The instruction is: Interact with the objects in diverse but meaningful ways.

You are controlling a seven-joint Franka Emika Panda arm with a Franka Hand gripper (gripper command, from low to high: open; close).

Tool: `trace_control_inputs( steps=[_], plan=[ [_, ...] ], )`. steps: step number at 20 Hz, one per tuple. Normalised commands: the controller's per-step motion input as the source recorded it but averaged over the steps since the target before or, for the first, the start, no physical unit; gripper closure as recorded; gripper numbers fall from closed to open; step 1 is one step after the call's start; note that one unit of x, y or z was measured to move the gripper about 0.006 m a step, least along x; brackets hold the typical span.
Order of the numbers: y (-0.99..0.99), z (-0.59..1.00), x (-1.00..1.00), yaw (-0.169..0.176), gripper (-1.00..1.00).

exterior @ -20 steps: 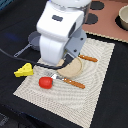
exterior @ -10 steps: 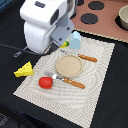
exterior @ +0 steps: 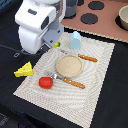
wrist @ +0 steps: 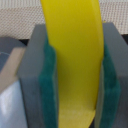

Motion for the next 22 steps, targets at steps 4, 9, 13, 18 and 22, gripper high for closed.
trace_control_inputs(
  steps=[4, 9, 13, 18, 22],
  plan=[
    [0.30, -0.48, -0.55, 0.000, 1.00],
    [0.20, -0.46, -0.44, 0.000, 1.00],
    [0.12, -0.47, -0.35, 0.000, 1.00],
    [0.15, -0.45, -0.27, 0.000, 1.00],
    [0.16, -0.42, -0.22, 0.000, 1.00]
  ],
)
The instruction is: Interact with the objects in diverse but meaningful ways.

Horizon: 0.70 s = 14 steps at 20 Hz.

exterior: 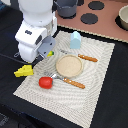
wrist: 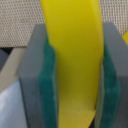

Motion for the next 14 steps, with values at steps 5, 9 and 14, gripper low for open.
trace_control_inputs(
  steps=[5, 9, 14],
  plan=[
    [0.15, -0.33, -0.20, 0.000, 1.00],
    [0.14, -0.21, -0.17, 0.000, -1.00],
    [0.15, -0.27, -0.15, 0.000, -1.00]
  ],
)
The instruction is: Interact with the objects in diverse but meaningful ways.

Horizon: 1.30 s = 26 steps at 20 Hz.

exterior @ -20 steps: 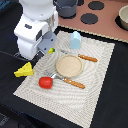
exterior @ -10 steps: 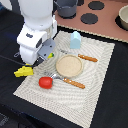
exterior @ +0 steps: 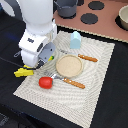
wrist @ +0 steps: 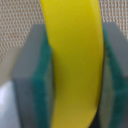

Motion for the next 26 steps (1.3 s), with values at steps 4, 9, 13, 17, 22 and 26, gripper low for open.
trace_control_inputs(
  steps=[4, 9, 13, 17, 22, 26],
  plan=[
    [0.13, -0.01, -0.08, 0.000, -1.00],
    [0.22, 0.95, -0.04, -0.051, -1.00],
    [0.18, 1.00, -0.12, -0.042, -1.00],
    [0.00, 0.86, -0.20, -0.043, -1.00],
    [-0.24, 0.36, -0.42, -0.001, -1.00],
    [-0.47, -0.04, -0.62, 0.012, -1.00]
  ],
)
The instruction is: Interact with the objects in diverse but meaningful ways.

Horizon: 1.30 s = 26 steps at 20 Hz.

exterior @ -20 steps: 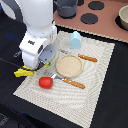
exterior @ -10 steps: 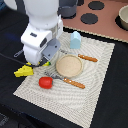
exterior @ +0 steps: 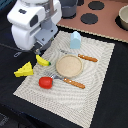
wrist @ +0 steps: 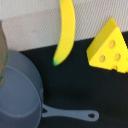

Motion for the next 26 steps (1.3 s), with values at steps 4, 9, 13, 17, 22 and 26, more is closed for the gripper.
trace_control_inputs(
  steps=[4, 9, 13, 17, 22, 26],
  plan=[
    [-0.31, -0.30, -0.65, 0.080, -1.00],
    [-0.08, -0.27, -0.45, 0.188, -1.00],
    [-0.09, -0.18, -0.25, 0.211, -1.00],
    [-0.30, -0.18, -0.20, 0.151, -1.00],
    [-0.29, -0.33, -0.24, 0.089, -1.00],
    [-0.08, -0.25, -0.16, 0.057, -1.00]
  ],
)
